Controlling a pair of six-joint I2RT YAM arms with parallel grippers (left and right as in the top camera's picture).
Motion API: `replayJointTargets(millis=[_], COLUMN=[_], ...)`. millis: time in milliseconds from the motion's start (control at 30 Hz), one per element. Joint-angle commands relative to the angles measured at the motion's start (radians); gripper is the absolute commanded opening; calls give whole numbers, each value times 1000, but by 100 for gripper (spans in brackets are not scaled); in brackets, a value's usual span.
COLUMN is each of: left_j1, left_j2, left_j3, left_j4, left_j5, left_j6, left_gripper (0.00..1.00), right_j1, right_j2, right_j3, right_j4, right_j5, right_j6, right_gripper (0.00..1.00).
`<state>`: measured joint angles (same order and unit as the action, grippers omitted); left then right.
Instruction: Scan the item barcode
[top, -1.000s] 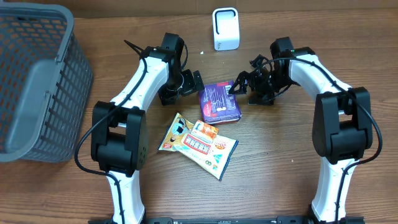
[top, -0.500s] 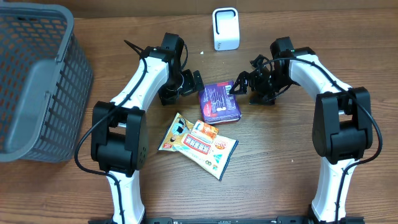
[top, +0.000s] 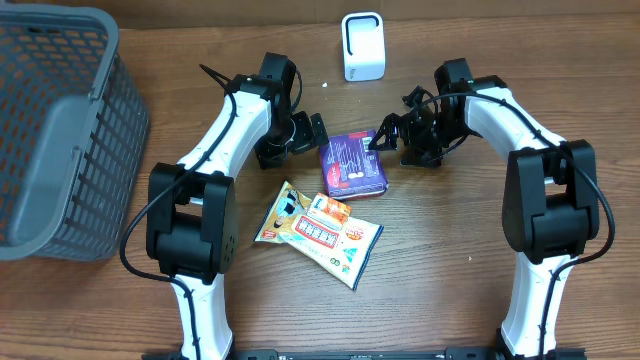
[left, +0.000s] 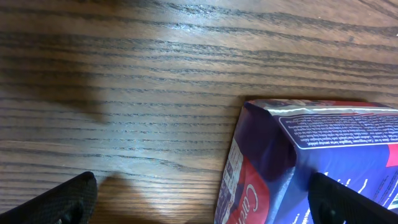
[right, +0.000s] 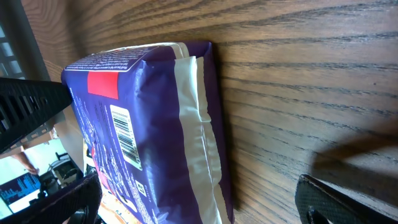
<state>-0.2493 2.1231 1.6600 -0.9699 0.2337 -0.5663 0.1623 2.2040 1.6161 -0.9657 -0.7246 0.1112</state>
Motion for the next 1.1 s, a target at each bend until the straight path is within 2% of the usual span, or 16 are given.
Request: replayJointTargets(millis=[0, 1067], left_j1=[-6, -6], left_j2=[-1, -1], left_j3=[-8, -8], left_j4=[3, 3], left_j5=[-8, -8], left_j6=[20, 20], left_gripper=[100, 100], right_j1=[-5, -5], right_j2=[-18, -18], right_j3=[-7, -7], right_j4=[-1, 18], right_j5=[3, 9], right_j6=[-4, -4], right_gripper=[100, 100])
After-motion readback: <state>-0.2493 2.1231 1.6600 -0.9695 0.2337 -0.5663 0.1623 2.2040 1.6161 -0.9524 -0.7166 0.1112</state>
